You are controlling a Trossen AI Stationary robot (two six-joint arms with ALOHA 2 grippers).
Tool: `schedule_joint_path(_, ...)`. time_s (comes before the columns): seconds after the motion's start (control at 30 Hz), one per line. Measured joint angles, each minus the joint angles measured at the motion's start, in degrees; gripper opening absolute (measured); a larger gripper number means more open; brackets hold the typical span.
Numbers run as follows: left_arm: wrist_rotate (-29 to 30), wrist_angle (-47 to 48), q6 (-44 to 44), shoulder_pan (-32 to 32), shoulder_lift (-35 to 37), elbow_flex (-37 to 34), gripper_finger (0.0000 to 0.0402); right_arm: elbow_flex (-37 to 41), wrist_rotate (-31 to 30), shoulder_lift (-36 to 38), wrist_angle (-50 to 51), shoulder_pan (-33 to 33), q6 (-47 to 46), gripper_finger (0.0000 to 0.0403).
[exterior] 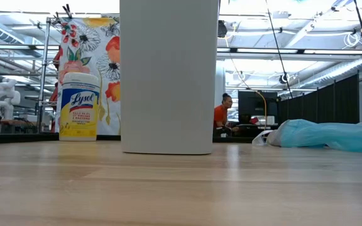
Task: Place trash/remove bag and relplace
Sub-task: Close the blue trash bag
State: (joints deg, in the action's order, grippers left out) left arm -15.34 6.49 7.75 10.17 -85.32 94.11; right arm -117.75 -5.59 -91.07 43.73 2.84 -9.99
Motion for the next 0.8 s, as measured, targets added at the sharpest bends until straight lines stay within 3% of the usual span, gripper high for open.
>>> schedule_joint_path(0.23,1.6,-6.2,-2.5,-0.1,0.0,0.0,0.0004,0.0,-0.7,0.0,6.2,2.0,-4.7,0.0)
schedule_joint_path(0.47,1.8,-6.4,-2.7,-0.1,0.0,0.0,0.0004,0.0,-10.4,0.2,17.2,3.5,-10.9,0.0)
schedule_joint_path(0.67,1.9,-6.1,-2.6,-0.1,0.0,0.0,0.0004,0.0,-15.0,0.5,29.0,4.5,-17.1,0.0)
schedule_joint_path(0.8,1.2,-5.6,-2.5,-0.1,0.1,0.0,0.0004,4.0,-21.0,1.8,30.7,7.6,-19.9,0.0)
